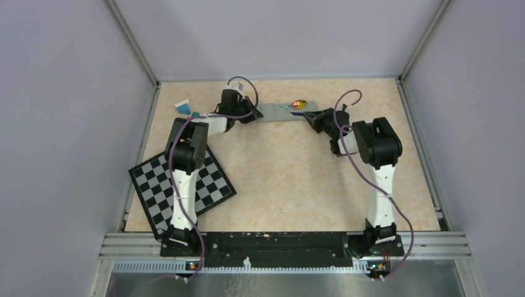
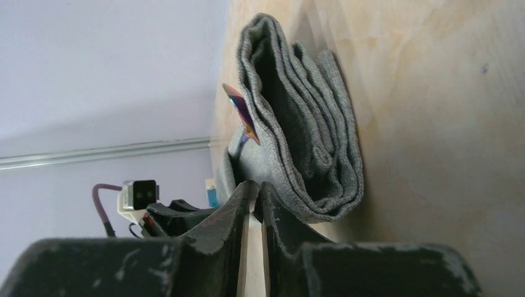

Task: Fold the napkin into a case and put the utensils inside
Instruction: Insert the knife into the folded napkin.

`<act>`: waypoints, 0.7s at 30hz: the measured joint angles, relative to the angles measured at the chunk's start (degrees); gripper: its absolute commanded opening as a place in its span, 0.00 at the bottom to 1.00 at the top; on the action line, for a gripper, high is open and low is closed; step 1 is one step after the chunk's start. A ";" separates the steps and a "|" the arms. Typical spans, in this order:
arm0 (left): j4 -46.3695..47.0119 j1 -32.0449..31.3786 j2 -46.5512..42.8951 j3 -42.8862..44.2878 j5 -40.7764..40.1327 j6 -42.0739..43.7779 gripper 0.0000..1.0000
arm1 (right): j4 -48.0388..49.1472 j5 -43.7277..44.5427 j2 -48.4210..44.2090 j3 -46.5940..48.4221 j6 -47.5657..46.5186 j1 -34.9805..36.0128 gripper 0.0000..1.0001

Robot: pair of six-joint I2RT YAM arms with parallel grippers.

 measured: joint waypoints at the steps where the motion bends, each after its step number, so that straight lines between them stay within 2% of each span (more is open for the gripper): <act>1: 0.00 0.00 0.00 0.00 0.02 -0.02 0.25 | -0.48 0.00 0.00 0.00 -0.15 0.13 0.20; 8: 0.00 -0.04 0.00 -0.02 0.00 0.04 0.25 | -6.47 0.04 -1.97 0.04 -5.55 1.11 0.42; 15: 0.00 -0.26 0.00 -0.02 0.07 0.31 0.25 | -20.81 -0.02 -8.83 0.07 -14.60 1.25 0.50; 21: 0.02 -0.33 0.00 -0.13 0.24 0.37 0.26 | -32.76 -3.58 -11.74 2.21 -21.92 -0.76 0.50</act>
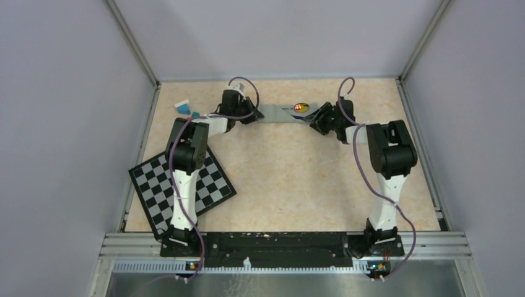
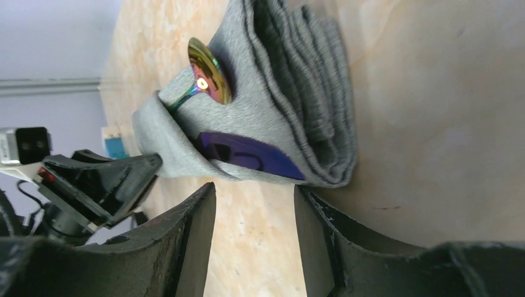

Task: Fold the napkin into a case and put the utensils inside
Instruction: Insert the knife into the folded napkin.

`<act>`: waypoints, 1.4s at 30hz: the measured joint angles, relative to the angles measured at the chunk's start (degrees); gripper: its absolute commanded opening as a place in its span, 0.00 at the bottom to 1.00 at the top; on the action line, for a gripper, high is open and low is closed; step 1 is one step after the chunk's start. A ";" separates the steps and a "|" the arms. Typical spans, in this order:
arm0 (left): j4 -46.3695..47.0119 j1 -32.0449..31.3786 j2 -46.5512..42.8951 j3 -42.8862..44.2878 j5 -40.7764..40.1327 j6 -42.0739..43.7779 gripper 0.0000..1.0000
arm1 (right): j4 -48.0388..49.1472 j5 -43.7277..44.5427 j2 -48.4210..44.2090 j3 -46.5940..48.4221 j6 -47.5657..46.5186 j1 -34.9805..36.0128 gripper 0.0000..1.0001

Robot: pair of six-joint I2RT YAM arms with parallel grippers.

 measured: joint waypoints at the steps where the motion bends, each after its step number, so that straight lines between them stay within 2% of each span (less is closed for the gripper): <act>1: 0.00 0.00 0.00 -0.04 0.02 0.02 0.26 | -1.79 -0.92 -0.02 0.83 -1.38 -0.66 0.50; 8: 0.07 0.00 0.00 -0.07 0.61 0.52 0.32 | -13.49 -4.26 -2.27 3.52 -14.34 -4.37 0.45; 13: 0.24 0.00 0.00 -0.07 1.27 0.94 0.33 | -18.95 -5.05 -3.52 4.37 -20.46 -5.14 0.36; 21: 0.48 0.00 -0.02 -0.33 1.31 1.44 0.35 | -21.64 -6.58 -3.23 7.37 -22.64 -4.59 0.26; 31: 0.61 0.00 -0.04 -0.33 1.60 2.23 0.35 | -22.49 -6.62 1.90 12.41 -21.79 -3.74 0.19; 37: 0.42 0.00 -0.15 -0.33 1.57 2.95 0.36 | -22.91 -5.97 2.25 14.84 -21.29 -2.95 0.22; 42: -0.13 0.00 -0.33 -0.35 1.62 3.72 0.52 | -24.11 -4.83 2.80 16.68 -20.85 -2.75 0.28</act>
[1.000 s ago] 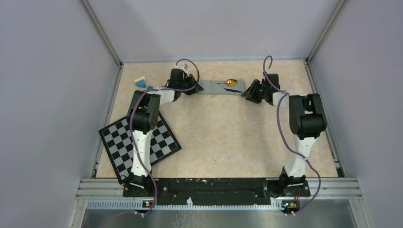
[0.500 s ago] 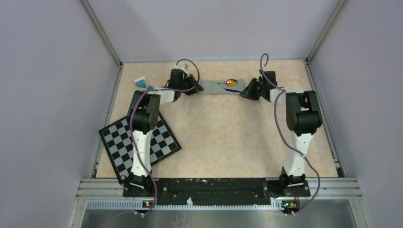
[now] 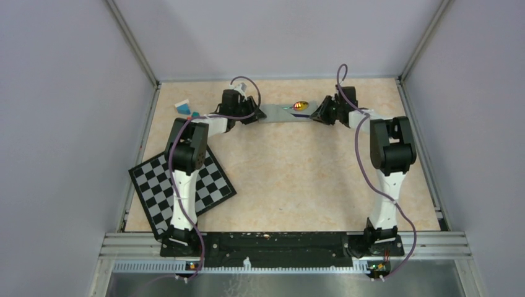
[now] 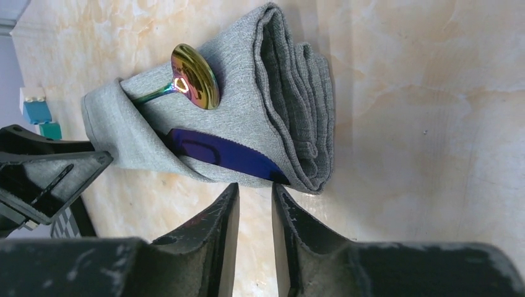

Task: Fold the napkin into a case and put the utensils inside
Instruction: Insert the knife into the folded napkin, then reset both arms

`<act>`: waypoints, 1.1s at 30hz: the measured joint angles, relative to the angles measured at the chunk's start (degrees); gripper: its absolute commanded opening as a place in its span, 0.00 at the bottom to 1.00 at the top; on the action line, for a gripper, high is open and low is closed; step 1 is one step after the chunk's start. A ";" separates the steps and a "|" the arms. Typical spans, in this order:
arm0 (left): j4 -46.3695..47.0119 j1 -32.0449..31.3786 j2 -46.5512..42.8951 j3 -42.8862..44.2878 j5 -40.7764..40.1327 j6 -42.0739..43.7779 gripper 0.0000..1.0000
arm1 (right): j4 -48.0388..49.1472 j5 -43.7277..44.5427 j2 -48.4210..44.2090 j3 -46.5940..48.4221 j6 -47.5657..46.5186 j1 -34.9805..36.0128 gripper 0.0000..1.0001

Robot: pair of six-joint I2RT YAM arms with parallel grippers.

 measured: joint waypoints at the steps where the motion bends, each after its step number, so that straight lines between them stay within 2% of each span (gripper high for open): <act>1: 0.02 0.00 -0.17 -0.02 0.17 0.09 0.56 | -0.20 0.11 0.00 0.00 0.00 0.00 0.31; 5: -1.31 0.02 -2.75 -2.14 -0.28 0.46 0.70 | -3.43 1.27 -0.42 0.00 -1.38 0.07 0.47; 9: -4.74 0.81 -10.32 -9.01 -2.05 0.50 0.76 | -11.37 5.53 -5.77 -1.29 -5.53 0.46 0.55; 13: -9.29 1.57 -23.87 -17.07 -2.91 0.52 0.78 | -20.26 12.17 -20.70 -4.70 -11.28 3.52 0.57; 17: -13.84 1.64 -40.89 -19.74 -0.48 1.79 0.80 | -27.08 16.55 -38.97 -7.23 -15.78 12.68 0.59; 19: -17.03 1.57 -50.03 -18.78 1.01 3.61 0.83 | -30.73 15.89 -48.09 -7.56 -16.87 17.70 0.59; 21: -19.91 1.55 -58.84 -16.22 2.10 5.73 0.87 | -34.60 14.43 -57.22 -7.28 -17.20 19.61 0.60; 23: -21.66 1.55 -66.01 -12.24 2.93 7.87 0.90 | -39.39 14.40 -64.24 -5.03 -17.16 19.08 0.69; 25: -23.02 1.55 -72.11 -6.91 3.63 9.90 0.94 | -44.02 14.86 -69.00 -0.26 -17.09 18.73 0.74; 33: -24.65 1.55 -85.55 8.68 3.32 14.91 0.98 | -53.75 19.39 -77.11 25.18 -17.66 18.73 0.76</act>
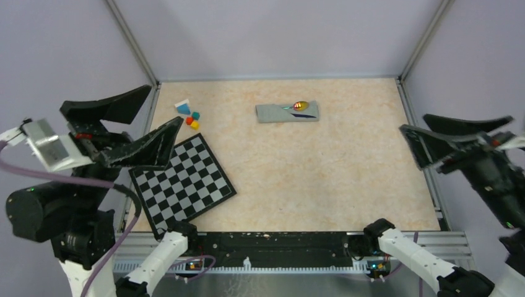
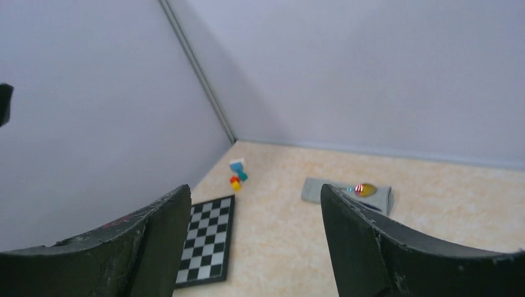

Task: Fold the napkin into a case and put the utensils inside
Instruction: Reset both arms

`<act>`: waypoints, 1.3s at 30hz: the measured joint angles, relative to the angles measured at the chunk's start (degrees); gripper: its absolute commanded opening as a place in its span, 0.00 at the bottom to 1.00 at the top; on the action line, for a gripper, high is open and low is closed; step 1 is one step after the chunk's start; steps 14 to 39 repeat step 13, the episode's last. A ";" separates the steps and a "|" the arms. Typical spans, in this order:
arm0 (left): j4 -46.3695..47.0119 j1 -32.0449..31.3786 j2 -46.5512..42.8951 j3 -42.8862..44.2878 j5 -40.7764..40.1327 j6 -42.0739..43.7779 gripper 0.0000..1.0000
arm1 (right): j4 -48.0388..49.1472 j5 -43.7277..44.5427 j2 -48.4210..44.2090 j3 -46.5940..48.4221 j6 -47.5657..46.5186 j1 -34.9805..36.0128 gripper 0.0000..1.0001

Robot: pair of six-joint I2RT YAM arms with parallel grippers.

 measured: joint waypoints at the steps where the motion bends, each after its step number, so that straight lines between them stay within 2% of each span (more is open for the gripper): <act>1: -0.07 0.00 -0.52 0.79 -0.17 0.22 0.98 | -0.52 0.92 -0.68 2.78 -0.20 0.00 0.76; 5: -1.16 0.00 -1.25 2.21 -1.05 0.46 0.98 | -1.42 3.91 -3.04 8.28 -1.11 0.00 0.77; 13: -3.69 0.00 -1.14 -0.39 -3.10 -0.17 0.98 | -2.03 6.69 -4.28 3.74 -1.99 0.00 0.78; 39: -3.69 0.00 -1.14 -0.39 -3.10 -0.17 0.98 | -2.03 6.69 -4.28 3.74 -1.99 0.00 0.78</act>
